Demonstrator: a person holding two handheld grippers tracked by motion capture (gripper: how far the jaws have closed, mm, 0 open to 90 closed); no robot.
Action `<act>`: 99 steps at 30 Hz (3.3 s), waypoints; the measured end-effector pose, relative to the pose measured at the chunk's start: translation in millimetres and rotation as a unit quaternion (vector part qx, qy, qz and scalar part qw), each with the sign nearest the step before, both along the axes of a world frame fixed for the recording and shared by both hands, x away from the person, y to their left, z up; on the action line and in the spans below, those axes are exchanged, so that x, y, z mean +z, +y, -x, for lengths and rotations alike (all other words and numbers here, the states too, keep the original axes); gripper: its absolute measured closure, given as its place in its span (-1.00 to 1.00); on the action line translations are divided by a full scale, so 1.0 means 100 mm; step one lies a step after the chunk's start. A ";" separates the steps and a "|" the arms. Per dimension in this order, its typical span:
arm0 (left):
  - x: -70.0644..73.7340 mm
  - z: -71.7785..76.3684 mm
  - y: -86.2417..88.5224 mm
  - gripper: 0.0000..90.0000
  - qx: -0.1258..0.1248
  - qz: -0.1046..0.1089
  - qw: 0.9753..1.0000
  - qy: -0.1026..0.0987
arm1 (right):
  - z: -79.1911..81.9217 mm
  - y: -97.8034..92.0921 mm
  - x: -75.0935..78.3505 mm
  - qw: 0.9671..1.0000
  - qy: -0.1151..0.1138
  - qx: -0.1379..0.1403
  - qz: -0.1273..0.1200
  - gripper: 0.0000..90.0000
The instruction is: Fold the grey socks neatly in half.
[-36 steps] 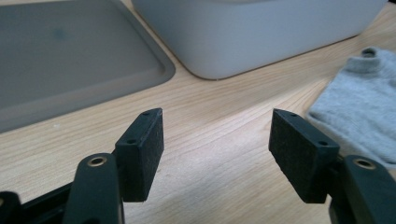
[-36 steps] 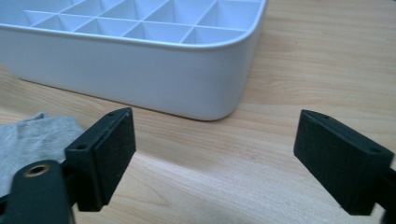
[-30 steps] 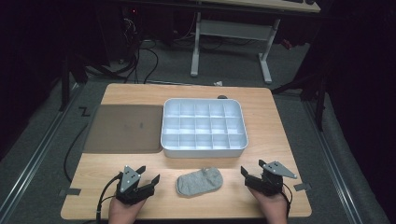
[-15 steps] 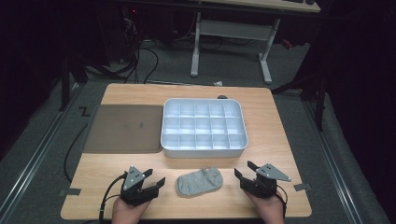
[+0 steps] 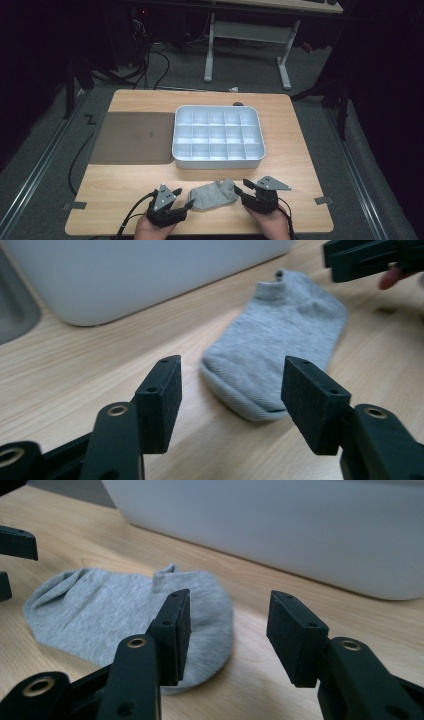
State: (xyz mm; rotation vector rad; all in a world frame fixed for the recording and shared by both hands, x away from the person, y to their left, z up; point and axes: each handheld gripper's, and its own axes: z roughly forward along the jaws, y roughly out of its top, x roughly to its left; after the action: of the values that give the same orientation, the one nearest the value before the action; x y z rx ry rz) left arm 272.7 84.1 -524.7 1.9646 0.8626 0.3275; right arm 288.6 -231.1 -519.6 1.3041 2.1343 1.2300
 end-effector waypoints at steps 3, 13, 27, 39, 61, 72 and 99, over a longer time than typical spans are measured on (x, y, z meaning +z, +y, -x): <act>0.00 0.03 -0.07 -0.03 -0.008 -0.009 1.000 -0.002 | -0.03 0.06 -0.04 1.000 0.018 0.004 0.004 0.12; 0.04 0.09 -0.21 0.16 -0.024 -0.008 1.000 -0.005 | -0.01 0.17 -0.12 0.998 0.049 0.018 0.040 0.20; -0.03 -0.15 -0.80 0.72 -0.029 -0.073 0.997 0.016 | 0.05 0.19 -0.12 0.997 0.055 0.031 0.036 0.78; -0.07 -0.10 -0.85 0.83 -0.018 -0.084 0.996 0.001 | 0.18 0.15 0.08 0.998 0.038 0.052 -0.010 0.82; -0.05 -0.11 -0.11 0.24 0.021 0.028 0.997 0.070 | 0.23 0.18 0.15 0.998 0.018 0.050 -0.019 0.82; -0.08 -0.10 -0.14 0.63 0.013 0.043 0.994 0.095 | 0.26 0.34 0.22 0.999 -0.003 0.047 0.013 0.79; -0.07 0.02 -0.04 0.65 -0.031 0.050 0.993 0.102 | 0.29 0.72 0.12 0.995 -0.007 0.084 0.053 0.74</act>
State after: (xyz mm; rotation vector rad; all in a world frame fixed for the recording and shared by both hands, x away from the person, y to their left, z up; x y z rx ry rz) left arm 270.3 80.4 -531.9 1.9480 0.9271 0.0472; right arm 259.3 -159.6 -507.8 1.0880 2.3035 1.1674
